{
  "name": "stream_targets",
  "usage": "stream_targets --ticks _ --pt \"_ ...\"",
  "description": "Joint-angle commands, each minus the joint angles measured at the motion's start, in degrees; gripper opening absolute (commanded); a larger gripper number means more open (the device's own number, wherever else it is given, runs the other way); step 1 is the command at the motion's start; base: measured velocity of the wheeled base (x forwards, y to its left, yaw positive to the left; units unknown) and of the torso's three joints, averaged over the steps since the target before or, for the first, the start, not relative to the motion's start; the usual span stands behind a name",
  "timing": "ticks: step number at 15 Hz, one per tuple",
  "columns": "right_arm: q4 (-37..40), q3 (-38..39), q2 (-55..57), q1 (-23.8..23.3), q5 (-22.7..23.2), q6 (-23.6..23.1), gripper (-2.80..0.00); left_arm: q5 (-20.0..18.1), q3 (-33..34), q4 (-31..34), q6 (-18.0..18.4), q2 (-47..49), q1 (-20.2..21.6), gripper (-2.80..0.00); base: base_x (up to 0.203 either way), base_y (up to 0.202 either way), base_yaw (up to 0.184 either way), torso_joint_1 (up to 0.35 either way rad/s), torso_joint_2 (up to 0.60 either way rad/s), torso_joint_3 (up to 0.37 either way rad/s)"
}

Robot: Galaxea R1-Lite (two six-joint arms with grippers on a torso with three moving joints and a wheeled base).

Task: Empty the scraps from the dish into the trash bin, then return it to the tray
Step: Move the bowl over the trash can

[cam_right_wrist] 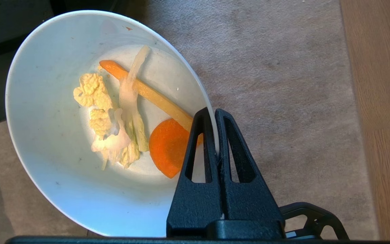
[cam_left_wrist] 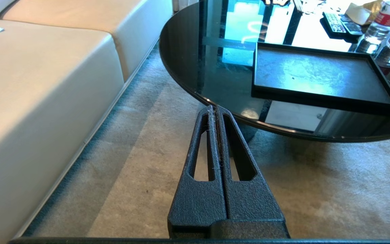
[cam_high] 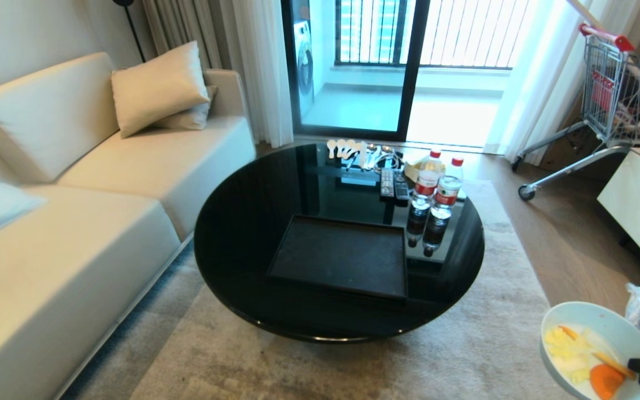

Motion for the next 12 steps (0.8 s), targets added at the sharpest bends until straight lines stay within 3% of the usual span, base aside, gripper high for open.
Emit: stream_targets --ticks 1,12 --pt "0.2 0.2 0.0 0.0 0.0 0.3 -2.80 0.0 0.0 0.0 0.0 0.0 0.1 -2.80 0.000 0.000 0.000 0.000 0.00 0.000" --pt "0.6 0.2 -1.6 0.0 0.0 0.3 -2.80 0.0 0.0 0.0 -0.1 0.0 0.1 -2.80 0.000 0.000 -0.009 0.000 0.00 0.000"
